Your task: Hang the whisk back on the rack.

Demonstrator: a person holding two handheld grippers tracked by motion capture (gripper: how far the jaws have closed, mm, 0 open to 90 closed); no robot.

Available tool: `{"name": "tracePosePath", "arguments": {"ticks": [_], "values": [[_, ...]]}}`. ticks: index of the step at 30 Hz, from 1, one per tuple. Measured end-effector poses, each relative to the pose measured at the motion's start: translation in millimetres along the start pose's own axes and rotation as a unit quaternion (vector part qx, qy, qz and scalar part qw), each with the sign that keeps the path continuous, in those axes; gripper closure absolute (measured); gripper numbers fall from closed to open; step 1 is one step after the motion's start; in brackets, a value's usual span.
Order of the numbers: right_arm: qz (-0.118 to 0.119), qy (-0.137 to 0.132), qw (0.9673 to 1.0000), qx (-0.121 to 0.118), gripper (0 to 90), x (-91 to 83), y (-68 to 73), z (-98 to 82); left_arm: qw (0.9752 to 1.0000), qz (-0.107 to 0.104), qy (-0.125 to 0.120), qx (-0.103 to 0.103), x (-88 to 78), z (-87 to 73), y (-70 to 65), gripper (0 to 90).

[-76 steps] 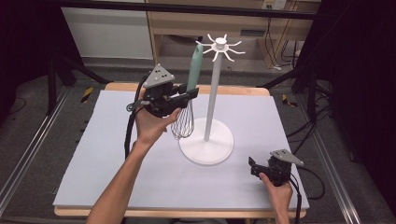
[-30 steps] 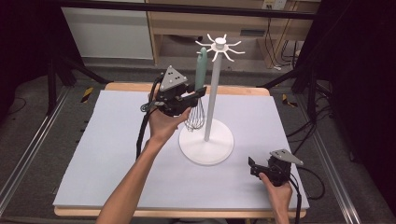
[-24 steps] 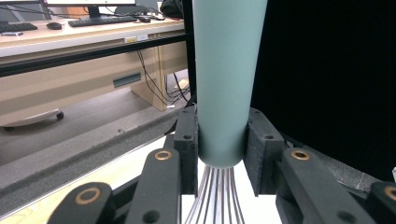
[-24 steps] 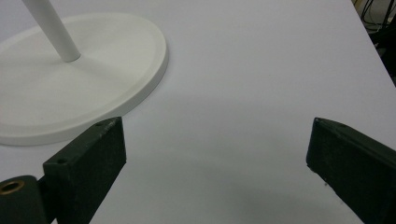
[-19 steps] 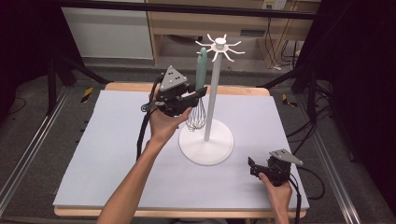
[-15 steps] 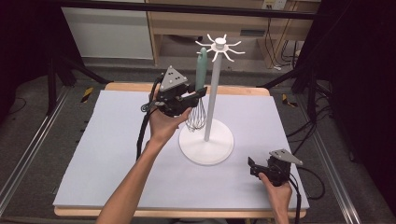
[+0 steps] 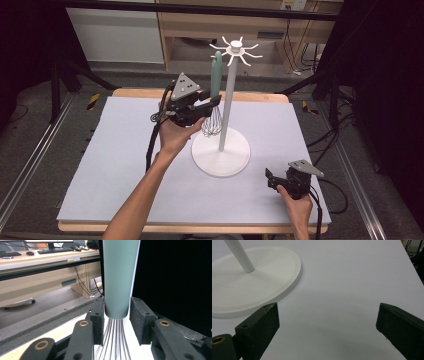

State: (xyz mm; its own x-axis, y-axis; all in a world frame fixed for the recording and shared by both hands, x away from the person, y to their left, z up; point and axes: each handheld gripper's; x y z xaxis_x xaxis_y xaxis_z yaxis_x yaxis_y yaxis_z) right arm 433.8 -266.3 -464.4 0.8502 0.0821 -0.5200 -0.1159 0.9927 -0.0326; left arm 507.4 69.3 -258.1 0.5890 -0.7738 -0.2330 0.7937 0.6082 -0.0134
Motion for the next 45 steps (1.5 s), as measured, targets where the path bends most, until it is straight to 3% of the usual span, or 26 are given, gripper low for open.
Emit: {"name": "tracePosePath", "arguments": {"ticks": [17,29,45], "values": [[0.002,0.001,1.0,0.003,5.3,0.0,-1.0,-0.4,0.9999,0.01,0.007,0.007,-33.3,-23.9,-3.3,47.2],[0.003,0.004,1.0,0.004,5.3,0.2,-0.7,-1.0,0.9991,0.022,0.035,-0.007,-54.4,-64.6,3.3,41.2],[0.005,0.013,0.9999,0.002,5.3,2.0,0.2,-2.8,0.9944,0.051,0.084,-0.038,-74.9,-127.9,24.6,36.9]]}}
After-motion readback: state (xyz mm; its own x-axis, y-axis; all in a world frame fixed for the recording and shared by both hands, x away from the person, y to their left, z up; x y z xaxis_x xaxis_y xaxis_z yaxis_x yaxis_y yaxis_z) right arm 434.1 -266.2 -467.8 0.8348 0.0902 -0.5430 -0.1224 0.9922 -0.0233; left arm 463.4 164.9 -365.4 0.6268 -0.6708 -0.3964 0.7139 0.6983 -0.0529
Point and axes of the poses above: each handheld gripper's, and its own axes: x roughly forward along the jaws, z roughly out of its top, y roughly to its left, and after that the axes turned 8 degrees about -z, right-handed
